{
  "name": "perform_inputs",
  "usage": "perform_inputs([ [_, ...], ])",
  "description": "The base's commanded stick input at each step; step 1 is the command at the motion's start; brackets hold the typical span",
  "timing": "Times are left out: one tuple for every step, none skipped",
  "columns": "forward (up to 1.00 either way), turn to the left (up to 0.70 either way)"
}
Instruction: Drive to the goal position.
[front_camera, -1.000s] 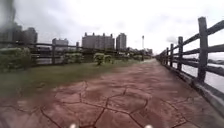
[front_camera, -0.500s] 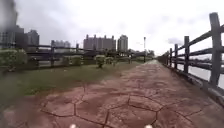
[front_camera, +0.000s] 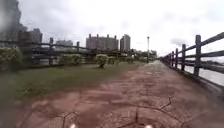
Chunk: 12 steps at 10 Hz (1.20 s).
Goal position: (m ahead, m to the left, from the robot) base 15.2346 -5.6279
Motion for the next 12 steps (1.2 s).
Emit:
perform_inputs([
  [0.85,-0.03],
  [0.85,-0.08],
  [0.85,-0.18],
  [0.85,-0.29],
  [0.85,-0.33],
  [0.85,-0.33],
  [0.85,-0.33],
  [0.85,-0.33],
  [0.85,-0.33],
  [0.85,-0.33],
  [0.85,-0.33],
  [0.85,-0.33],
])
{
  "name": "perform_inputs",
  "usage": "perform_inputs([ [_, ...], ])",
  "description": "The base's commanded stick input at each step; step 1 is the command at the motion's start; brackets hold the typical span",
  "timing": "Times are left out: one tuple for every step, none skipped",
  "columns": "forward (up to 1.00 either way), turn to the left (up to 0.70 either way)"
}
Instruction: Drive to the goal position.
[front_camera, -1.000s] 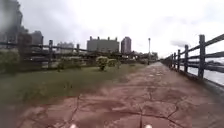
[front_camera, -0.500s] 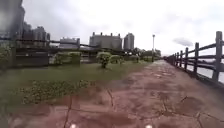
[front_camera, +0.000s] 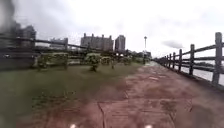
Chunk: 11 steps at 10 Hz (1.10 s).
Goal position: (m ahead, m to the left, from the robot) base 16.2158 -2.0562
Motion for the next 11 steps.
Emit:
perform_inputs([
  [0.85,-0.33],
  [0.85,-0.33],
  [0.85,-0.33],
  [0.85,-0.33],
  [0.85,-0.33],
  [0.85,-0.33],
  [0.85,-0.33],
  [0.85,-0.33],
  [0.85,-0.33],
  [0.85,-0.33],
  [0.85,-0.33],
])
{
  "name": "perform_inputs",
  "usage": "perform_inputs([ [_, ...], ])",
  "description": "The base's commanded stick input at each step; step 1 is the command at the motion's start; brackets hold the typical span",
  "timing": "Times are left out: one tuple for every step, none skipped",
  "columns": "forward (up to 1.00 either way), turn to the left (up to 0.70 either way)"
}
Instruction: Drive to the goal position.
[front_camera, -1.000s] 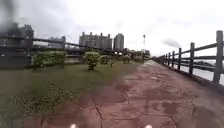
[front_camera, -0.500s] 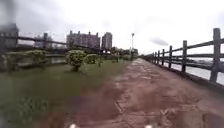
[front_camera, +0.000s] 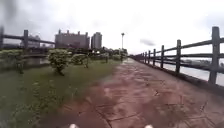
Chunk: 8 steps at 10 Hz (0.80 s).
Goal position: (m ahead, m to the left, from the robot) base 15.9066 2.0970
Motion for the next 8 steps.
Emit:
perform_inputs([
  [0.85,-0.33],
  [0.85,-0.33],
  [0.85,-0.33],
  [0.85,-0.33],
  [0.85,-0.33],
  [0.85,-0.33],
  [0.85,-0.14],
  [0.85,0.01],
])
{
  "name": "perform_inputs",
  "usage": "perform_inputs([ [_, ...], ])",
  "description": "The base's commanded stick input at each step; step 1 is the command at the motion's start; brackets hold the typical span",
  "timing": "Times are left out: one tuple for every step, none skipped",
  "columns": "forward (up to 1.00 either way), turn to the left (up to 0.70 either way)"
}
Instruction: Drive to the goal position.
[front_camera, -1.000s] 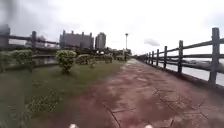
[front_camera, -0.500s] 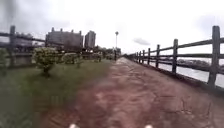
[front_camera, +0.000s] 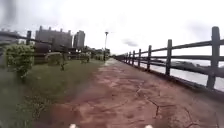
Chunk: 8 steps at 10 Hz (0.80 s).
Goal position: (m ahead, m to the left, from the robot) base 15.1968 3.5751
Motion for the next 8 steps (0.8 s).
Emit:
perform_inputs([
  [0.85,0.01],
  [0.85,0.01],
  [0.85,0.01],
  [0.85,0.01],
  [0.85,0.01],
  [0.85,0.01],
  [0.85,0.01],
  [0.85,0.01],
])
